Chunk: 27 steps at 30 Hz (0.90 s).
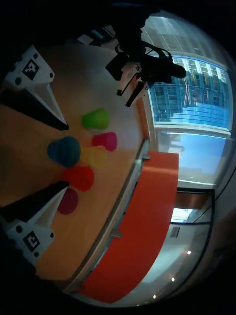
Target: Pour water
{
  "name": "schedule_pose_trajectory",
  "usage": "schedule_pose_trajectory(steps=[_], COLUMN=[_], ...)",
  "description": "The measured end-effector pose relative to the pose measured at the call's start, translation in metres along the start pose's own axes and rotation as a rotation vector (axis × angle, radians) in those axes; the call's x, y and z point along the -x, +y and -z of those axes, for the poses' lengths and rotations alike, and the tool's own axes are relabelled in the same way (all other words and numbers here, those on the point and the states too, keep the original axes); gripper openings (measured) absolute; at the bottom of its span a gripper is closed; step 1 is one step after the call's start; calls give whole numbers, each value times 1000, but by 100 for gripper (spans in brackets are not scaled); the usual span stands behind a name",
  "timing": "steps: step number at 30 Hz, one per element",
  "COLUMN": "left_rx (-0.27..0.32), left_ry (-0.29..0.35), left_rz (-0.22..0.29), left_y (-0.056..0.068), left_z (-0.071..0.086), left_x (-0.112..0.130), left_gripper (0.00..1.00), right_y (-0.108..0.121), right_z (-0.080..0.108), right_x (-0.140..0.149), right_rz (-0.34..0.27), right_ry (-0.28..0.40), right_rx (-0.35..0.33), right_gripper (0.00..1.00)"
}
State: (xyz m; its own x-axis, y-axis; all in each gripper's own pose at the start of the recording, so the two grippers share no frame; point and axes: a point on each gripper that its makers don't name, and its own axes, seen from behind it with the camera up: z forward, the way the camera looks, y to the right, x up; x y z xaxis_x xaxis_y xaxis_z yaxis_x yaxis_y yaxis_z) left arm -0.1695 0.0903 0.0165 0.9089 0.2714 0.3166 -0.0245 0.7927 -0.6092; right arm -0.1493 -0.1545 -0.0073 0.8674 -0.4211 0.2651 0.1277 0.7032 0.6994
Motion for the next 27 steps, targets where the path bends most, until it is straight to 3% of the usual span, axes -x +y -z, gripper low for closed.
schedule_pose_trajectory(steps=[12,27], left_rx=[38,36], left_ry=[-89,-183], left_rz=[-13,-15], left_y=[6,-1], left_z=[-17,-37], left_x=[36,68], left_gripper=[82,82], right_y=[-2,-9], right_z=[-29,-58], right_x=[32,49], right_rz=[2,-4], right_ry=[-60,-93], right_rx=[-21,-49], right_gripper=[100,100])
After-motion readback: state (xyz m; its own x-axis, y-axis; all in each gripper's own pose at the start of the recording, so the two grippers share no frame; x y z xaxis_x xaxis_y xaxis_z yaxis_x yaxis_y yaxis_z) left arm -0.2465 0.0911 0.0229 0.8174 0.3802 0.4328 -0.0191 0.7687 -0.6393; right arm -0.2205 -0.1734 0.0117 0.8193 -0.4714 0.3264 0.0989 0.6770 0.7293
